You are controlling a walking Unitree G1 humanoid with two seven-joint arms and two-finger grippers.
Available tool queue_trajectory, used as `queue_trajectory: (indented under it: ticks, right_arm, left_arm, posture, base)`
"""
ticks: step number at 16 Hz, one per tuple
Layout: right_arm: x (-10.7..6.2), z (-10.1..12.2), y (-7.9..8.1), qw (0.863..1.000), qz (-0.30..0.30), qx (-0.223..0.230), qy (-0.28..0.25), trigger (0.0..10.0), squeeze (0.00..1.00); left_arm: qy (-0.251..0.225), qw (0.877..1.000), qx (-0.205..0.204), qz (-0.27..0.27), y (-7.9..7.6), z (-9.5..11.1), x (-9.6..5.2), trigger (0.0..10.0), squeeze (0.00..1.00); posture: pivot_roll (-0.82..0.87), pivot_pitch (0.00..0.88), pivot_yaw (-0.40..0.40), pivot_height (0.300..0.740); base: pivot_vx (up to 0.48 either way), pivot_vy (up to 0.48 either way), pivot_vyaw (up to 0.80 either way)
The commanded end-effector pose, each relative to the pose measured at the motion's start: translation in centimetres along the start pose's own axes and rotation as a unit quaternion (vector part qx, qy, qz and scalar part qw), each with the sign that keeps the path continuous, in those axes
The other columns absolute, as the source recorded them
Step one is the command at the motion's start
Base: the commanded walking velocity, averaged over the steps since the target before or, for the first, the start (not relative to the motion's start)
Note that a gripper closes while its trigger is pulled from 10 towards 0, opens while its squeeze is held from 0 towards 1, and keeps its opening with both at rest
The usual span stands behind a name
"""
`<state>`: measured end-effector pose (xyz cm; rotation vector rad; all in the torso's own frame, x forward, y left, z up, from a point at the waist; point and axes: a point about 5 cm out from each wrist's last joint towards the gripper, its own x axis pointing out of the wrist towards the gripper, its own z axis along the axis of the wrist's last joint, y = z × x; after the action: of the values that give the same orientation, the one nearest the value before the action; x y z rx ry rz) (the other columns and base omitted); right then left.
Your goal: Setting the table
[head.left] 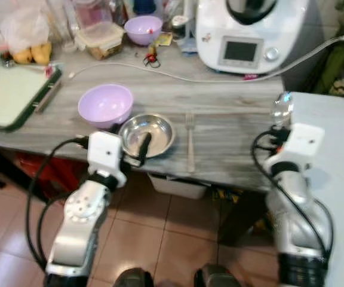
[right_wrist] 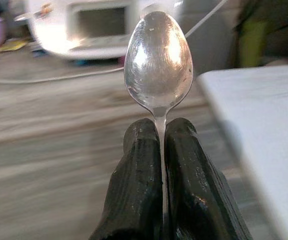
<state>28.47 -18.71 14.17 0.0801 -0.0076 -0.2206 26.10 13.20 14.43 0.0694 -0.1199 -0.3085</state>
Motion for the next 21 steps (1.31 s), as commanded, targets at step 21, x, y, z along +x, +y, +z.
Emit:
queue_trajectory:
  ticks: [21]
  right_arm:
    - [1.4,0.1,-2.0,0.998,-0.061,0.010,0.009,10.0,0.00]
  left_arm:
    - [0.003,1.000,-0.009,0.004,0.1,0.5,-0.9,10.0,0.00]
  posture:
    - [0.00,0.147,0.066,0.740]
  base:
    - [0.000,0.146,-0.05]
